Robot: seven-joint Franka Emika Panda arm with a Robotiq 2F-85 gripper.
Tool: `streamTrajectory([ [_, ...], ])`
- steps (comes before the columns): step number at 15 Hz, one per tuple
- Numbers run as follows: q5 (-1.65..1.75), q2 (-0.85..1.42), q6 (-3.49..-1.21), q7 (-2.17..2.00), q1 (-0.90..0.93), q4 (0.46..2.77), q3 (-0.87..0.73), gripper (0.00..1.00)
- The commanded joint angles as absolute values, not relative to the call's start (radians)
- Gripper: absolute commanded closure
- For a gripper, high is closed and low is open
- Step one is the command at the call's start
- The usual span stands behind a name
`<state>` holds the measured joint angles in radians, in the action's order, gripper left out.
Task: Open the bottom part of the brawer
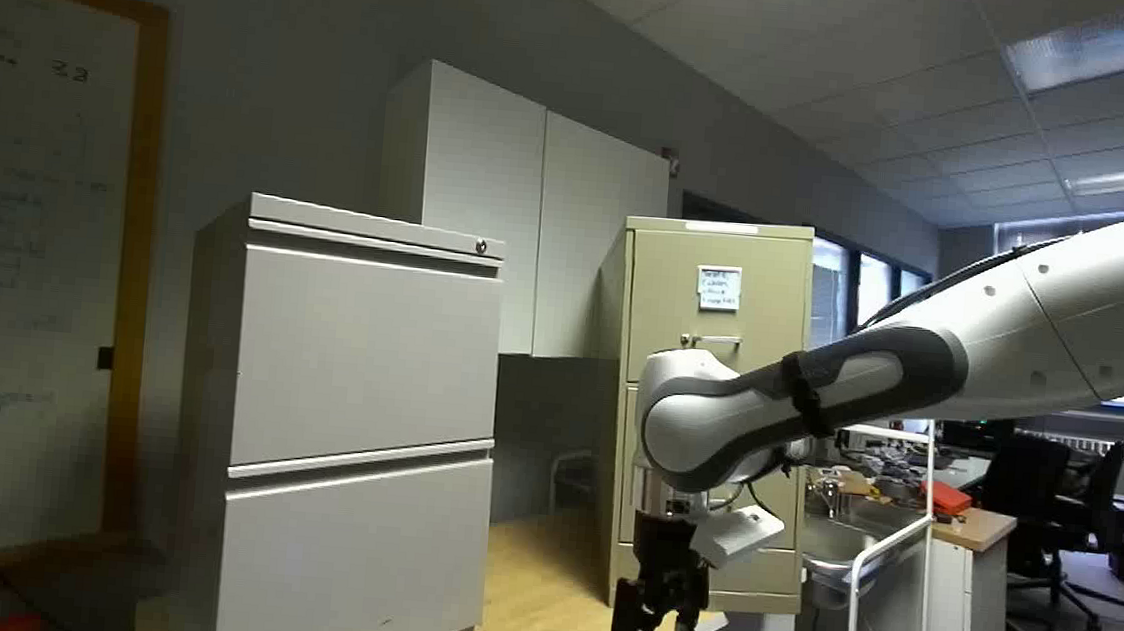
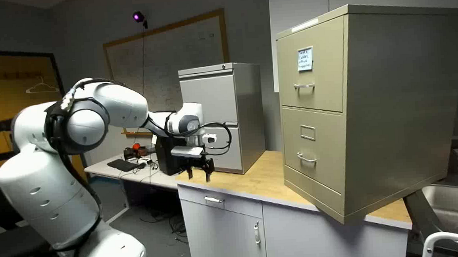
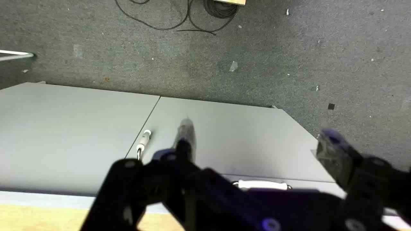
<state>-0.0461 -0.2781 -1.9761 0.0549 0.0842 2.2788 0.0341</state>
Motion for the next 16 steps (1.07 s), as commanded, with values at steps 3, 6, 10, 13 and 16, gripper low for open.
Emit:
streamTrajectory([
  [3, -0.048, -0.279, -1.974, 0.056, 0.078, 2.276, 0.040, 0.00],
  [6, -0.048, -0.279, -1.974, 0.056, 0.078, 2.276, 0.040, 0.00],
  [10, -0.048, -0.279, -1.974, 0.056, 0.078, 2.276, 0.040, 0.00],
  [13, -0.048, -0.279, -1.974, 0.056, 0.078, 2.276, 0.040, 0.00],
  [16, -0.044, -0.274, -1.988, 0.050, 0.073, 2.275, 0.038, 0.00],
])
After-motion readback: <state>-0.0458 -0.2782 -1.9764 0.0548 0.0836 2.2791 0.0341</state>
